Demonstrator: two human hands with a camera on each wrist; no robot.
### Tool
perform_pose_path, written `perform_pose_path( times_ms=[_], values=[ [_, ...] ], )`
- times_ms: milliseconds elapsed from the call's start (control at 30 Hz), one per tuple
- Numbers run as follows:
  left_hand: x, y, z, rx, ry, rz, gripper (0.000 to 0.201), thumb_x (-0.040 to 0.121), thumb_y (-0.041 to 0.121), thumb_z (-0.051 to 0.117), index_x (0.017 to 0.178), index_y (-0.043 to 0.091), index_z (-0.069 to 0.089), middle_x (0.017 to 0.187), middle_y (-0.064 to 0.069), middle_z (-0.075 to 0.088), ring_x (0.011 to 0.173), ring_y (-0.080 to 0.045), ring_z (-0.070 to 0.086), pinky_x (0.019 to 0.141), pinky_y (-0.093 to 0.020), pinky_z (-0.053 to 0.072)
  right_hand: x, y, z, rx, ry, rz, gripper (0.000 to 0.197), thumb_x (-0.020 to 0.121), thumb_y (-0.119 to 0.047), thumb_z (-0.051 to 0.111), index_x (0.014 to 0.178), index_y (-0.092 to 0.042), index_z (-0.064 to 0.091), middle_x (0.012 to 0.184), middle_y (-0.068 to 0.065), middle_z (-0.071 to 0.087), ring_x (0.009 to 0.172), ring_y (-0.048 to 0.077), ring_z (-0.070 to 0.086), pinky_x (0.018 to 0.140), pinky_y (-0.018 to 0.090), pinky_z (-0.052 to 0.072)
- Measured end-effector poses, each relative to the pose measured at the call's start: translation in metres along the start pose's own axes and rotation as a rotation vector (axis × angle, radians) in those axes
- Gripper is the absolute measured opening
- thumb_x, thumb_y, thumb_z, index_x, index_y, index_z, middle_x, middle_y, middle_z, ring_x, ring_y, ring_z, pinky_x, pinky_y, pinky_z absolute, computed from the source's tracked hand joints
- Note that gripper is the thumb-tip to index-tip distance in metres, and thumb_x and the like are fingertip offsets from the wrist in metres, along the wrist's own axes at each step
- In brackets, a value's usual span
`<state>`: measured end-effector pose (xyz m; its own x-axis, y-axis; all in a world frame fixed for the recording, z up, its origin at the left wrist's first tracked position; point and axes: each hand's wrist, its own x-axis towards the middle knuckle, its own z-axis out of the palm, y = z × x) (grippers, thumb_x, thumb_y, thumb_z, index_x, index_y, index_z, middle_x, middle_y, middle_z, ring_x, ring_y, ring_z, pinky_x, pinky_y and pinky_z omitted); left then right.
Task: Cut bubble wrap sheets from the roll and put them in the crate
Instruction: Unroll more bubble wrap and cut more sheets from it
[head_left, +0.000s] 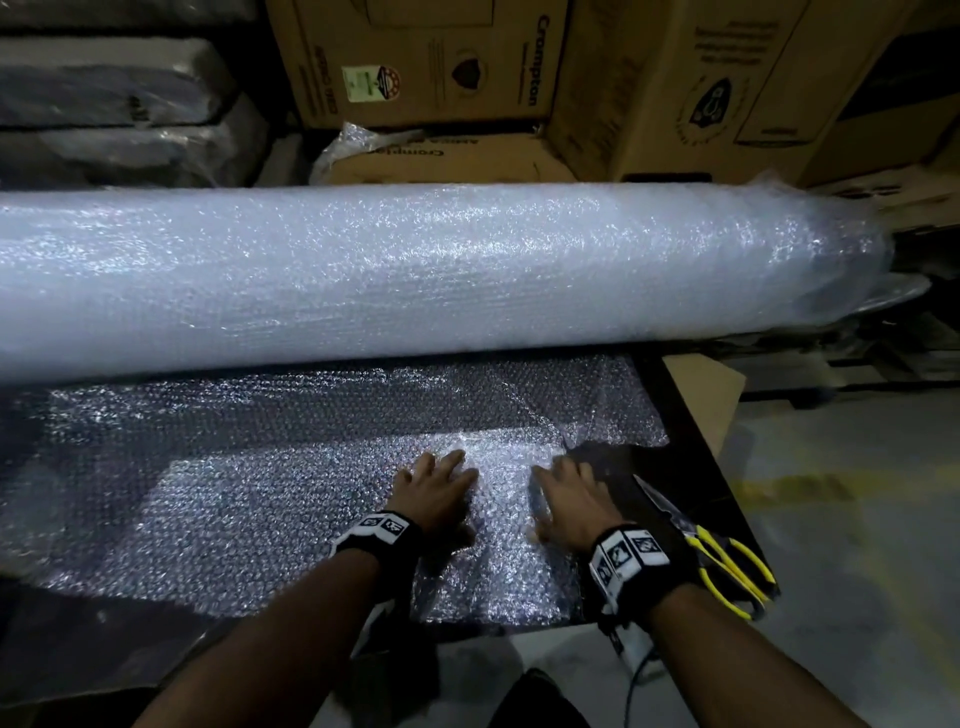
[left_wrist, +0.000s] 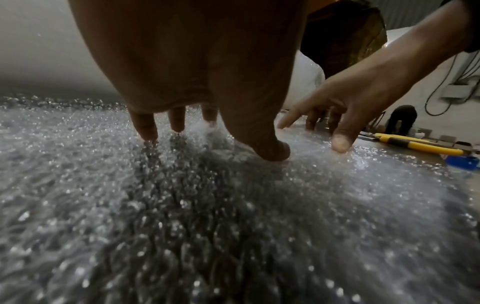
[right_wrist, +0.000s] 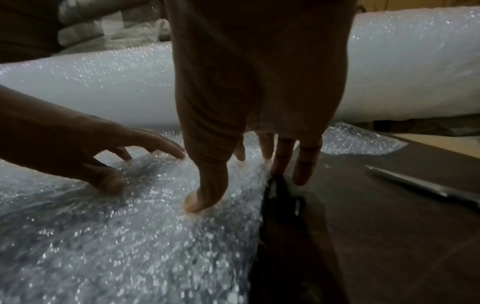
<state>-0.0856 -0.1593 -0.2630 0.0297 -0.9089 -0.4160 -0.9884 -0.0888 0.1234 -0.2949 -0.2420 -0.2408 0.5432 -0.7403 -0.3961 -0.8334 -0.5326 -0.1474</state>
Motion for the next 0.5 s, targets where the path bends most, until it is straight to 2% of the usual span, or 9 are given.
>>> perform_pose_path(
  times_ms=[100, 200, 300, 433, 500],
  values=[
    [-0.003, -0.001, 0.006, -0.002, 0.051, -0.020, 0.093, 0.084, 0.061, 0.065, 0.155, 0.032, 0.013, 0.167, 0.004, -0.002, 0.150, -0.035, 0.007, 0.116, -0.058, 0.022, 0.003, 0.001, 0.002, -0.050, -0.072, 0.026, 0.088, 0.079, -0.041, 0.080, 0.147, -0.022, 0.029, 0.155, 0.013, 0.023, 0.139, 0.038, 0.027, 0.106, 0.056, 0.038],
    [-0.005, -0.012, 0.011, -0.035, 0.095, -0.051, 0.095, 0.083, 0.065, 0.062, 0.155, 0.030, 0.012, 0.167, 0.001, -0.002, 0.150, -0.036, 0.007, 0.116, -0.057, 0.021, 0.005, -0.002, 0.000, -0.065, -0.079, 0.052, 0.094, 0.076, -0.044, 0.082, 0.149, -0.021, 0.027, 0.154, 0.013, 0.024, 0.138, 0.038, 0.027, 0.105, 0.055, 0.039],
    [-0.011, -0.026, 0.009, 0.021, 0.103, -0.098, 0.089, 0.087, 0.070, 0.053, 0.156, 0.032, 0.011, 0.166, -0.002, 0.003, 0.149, -0.036, 0.011, 0.115, -0.056, 0.025, 0.006, -0.009, 0.000, -0.085, -0.071, 0.082, 0.098, 0.076, -0.044, 0.082, 0.151, -0.020, 0.024, 0.155, 0.013, 0.024, 0.140, 0.038, 0.026, 0.105, 0.054, 0.038],
    [-0.011, -0.030, 0.003, 0.042, 0.192, -0.211, 0.087, 0.089, 0.071, 0.048, 0.153, 0.019, 0.021, 0.166, -0.006, 0.008, 0.149, -0.035, 0.015, 0.114, -0.055, 0.026, 0.005, -0.014, 0.001, -0.172, -0.035, 0.100, 0.095, 0.075, -0.048, 0.082, 0.147, -0.019, 0.028, 0.150, 0.012, 0.031, 0.136, 0.035, 0.031, 0.104, 0.054, 0.037],
    [-0.010, -0.029, -0.003, 0.056, 0.209, -0.121, 0.086, 0.090, 0.068, 0.050, 0.155, 0.021, 0.020, 0.167, -0.002, 0.005, 0.150, -0.033, 0.013, 0.115, -0.053, 0.023, 0.006, -0.015, 0.000, -0.220, -0.023, 0.100, 0.093, 0.074, -0.051, 0.081, 0.145, -0.019, 0.030, 0.149, 0.011, 0.034, 0.136, 0.035, 0.031, 0.105, 0.053, 0.035]
  ],
)
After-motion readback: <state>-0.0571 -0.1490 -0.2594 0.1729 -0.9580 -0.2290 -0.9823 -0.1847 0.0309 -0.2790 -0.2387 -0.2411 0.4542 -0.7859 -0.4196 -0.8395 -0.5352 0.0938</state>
